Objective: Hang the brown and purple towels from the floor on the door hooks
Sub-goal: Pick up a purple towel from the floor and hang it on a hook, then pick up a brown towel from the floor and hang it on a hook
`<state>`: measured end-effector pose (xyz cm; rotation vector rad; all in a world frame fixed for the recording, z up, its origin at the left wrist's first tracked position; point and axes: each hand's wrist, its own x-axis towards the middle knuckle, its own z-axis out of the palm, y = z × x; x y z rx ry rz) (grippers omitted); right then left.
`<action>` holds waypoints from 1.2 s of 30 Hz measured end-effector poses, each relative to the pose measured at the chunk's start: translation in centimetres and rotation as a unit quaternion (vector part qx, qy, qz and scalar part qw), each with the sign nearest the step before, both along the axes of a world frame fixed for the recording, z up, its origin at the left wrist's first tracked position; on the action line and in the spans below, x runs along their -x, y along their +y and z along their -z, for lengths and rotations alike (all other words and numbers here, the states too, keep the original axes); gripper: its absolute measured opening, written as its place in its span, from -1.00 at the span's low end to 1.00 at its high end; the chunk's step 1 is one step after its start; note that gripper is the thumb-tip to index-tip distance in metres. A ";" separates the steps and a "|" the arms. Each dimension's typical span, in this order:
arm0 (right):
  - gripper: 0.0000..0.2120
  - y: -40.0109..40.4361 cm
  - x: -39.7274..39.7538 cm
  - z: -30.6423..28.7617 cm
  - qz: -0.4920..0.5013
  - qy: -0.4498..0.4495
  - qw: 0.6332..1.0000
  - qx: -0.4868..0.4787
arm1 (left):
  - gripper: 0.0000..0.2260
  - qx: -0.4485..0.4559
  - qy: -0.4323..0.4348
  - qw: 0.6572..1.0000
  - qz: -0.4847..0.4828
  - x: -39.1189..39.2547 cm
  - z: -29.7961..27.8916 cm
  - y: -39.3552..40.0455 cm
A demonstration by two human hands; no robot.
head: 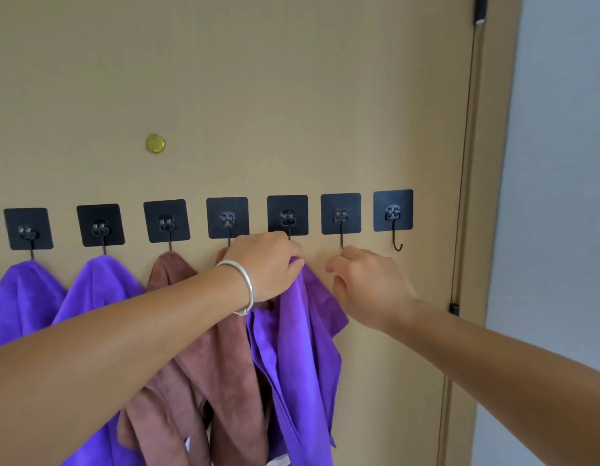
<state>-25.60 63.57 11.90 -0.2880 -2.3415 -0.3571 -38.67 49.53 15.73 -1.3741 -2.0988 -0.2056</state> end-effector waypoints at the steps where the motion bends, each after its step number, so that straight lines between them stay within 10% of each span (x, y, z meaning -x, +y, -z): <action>1: -0.71 0.0 -0.3 0.1 0.006 0.000 1.000 0.003 | -0.74 -0.003 0.023 1.000 -0.004 0.0 -0.2 0.1; 16: -0.67 -3.2 -9.6 -2.1 0.314 0.007 0.949 -0.010 | -0.63 -0.057 0.147 0.955 0.252 -4.0 -0.9 3.9; 36: -0.45 -29.4 -35.3 -1.9 0.694 -0.001 0.720 -0.010 | -0.34 -0.076 0.104 0.802 0.584 -30.9 1.0 -3.6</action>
